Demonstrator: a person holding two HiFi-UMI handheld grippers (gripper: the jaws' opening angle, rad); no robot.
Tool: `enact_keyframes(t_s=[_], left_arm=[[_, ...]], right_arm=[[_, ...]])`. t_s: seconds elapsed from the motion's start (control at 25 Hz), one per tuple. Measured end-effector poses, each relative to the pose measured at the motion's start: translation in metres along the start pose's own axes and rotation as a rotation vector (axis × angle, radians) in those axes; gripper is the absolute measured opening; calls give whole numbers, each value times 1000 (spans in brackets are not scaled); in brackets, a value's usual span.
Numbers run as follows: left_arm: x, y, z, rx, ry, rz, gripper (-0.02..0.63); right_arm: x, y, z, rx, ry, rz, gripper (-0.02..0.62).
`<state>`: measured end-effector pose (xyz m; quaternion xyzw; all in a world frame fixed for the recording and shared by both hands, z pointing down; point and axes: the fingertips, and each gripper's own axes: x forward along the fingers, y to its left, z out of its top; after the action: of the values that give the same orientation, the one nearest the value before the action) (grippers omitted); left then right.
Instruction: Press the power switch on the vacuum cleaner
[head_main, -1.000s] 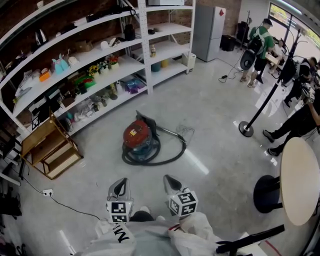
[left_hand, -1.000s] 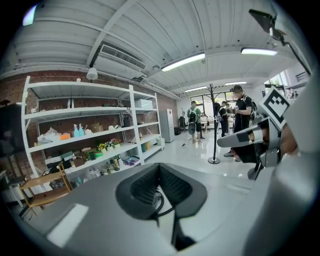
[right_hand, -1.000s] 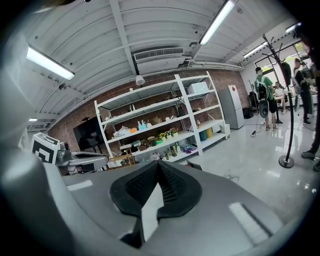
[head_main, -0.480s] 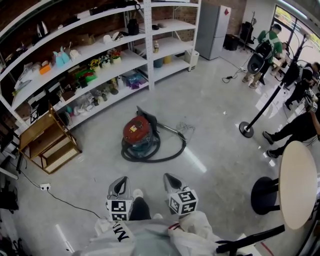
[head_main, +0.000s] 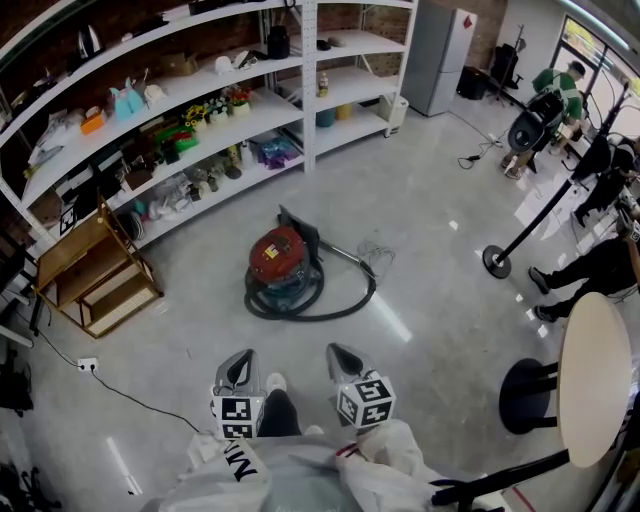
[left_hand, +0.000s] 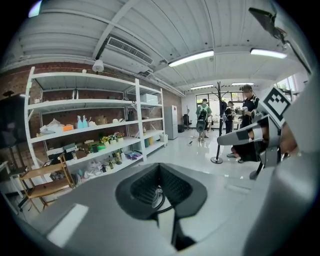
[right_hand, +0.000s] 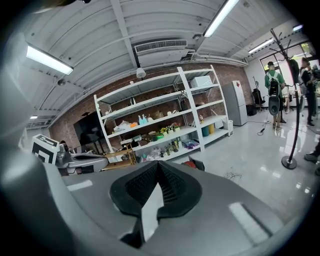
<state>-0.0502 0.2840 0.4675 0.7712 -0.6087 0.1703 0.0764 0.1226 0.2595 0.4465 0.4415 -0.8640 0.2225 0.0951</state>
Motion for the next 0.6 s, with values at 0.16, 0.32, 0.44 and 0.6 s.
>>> enact_keyframes(t_s=[0.16,0.32,0.44,0.6], left_arm=[[12,6,18,-4,-6,-10,0],[28,19,24,-20,4,-10,0],[40,30,32,-22,9,-18,0],[56,56,35,-25,15,-10,0]], right_arm=[[14,-4,7,0,1,-8,0],[32,-6,14,1,10,-11,0],[50,-7,22,1,13,-17,0],[76,-4,33,-1,14,-18,0]])
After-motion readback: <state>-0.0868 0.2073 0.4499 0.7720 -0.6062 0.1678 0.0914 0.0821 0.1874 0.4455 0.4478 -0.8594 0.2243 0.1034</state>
